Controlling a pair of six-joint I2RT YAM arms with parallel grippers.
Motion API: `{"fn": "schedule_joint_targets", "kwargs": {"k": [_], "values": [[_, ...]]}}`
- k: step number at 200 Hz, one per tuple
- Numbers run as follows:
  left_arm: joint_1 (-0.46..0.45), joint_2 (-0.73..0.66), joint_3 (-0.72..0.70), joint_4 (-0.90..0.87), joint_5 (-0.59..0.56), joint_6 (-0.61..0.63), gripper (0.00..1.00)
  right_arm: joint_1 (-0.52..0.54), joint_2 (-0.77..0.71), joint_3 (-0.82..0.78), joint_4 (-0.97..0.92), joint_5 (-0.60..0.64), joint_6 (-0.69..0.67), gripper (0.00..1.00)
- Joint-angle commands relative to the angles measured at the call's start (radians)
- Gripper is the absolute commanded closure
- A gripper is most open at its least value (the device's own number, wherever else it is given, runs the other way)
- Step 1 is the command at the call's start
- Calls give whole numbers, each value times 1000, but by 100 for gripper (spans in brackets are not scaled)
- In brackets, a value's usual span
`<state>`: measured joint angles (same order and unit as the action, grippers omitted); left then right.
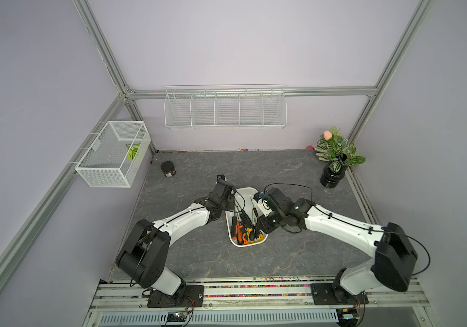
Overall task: Take out the screwdriver from the storage box
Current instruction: Pick up the screwdriver from the storage box.
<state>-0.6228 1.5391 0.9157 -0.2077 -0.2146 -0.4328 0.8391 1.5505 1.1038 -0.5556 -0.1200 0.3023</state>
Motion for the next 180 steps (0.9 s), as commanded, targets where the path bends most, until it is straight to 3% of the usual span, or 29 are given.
{"fn": "schedule_joint_targets", "kwargs": {"k": [1,139,180], "values": [[-5,-5,-5,28,18,-23,100,9,66,60,36,-20,-7,62],[-5,9,8,28,26,-18,100,11,373,294,-9,12,-68,63],[-5,7,8,28,26,-17,100,9,453,364,-69,85,-99,67]]}}
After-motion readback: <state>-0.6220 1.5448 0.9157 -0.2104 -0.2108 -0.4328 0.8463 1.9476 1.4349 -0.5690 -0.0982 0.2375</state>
